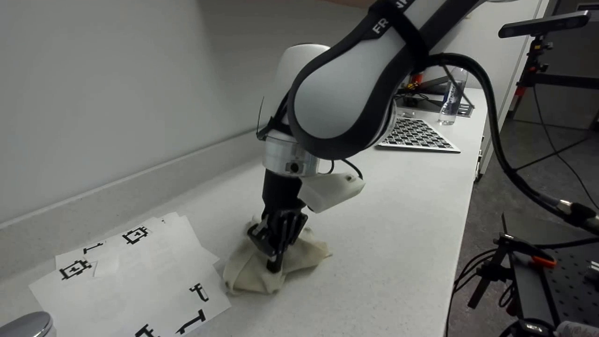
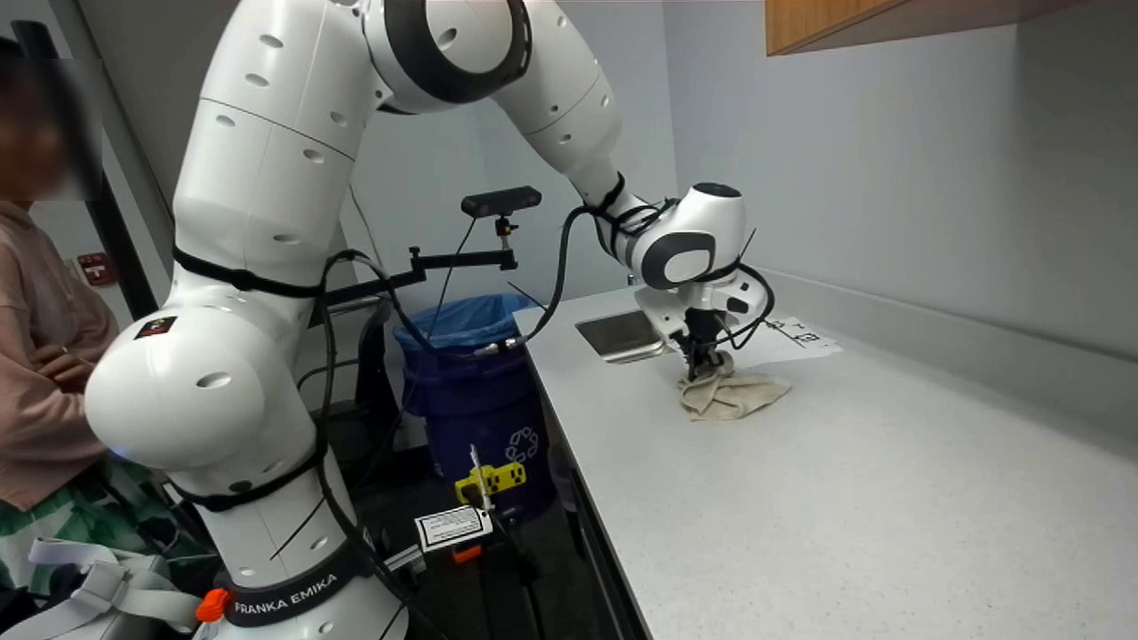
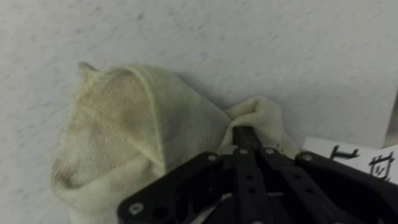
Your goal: Use the towel to wipe the counter
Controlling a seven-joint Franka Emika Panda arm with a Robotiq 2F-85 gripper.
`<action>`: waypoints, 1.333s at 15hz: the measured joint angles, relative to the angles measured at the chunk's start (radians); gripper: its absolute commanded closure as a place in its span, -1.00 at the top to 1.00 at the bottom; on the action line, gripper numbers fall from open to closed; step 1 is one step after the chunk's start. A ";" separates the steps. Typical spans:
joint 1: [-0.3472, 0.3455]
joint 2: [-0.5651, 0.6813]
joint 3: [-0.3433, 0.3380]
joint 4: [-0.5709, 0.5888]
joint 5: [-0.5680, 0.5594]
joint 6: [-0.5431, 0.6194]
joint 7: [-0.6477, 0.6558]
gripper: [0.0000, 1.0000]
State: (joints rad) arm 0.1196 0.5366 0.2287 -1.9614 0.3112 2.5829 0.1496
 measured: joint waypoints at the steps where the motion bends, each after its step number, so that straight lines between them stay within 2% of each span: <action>1: 0.001 0.000 0.035 -0.007 0.028 0.000 -0.021 -1.00; 3: 0.003 0.000 0.089 -0.023 0.066 0.000 -0.051 -1.00; 6: 0.006 0.000 0.130 -0.058 0.088 -0.001 -0.073 -1.00; 10: 0.009 -0.007 0.121 -0.089 0.089 0.002 -0.073 -1.00; 15: 0.001 -0.035 0.077 -0.107 0.089 0.002 -0.073 -1.00; 20: -0.018 -0.137 0.061 -0.150 0.090 -0.021 -0.074 -1.00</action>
State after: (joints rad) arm 0.1012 0.3995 0.2894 -2.1115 0.4011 2.5620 0.0761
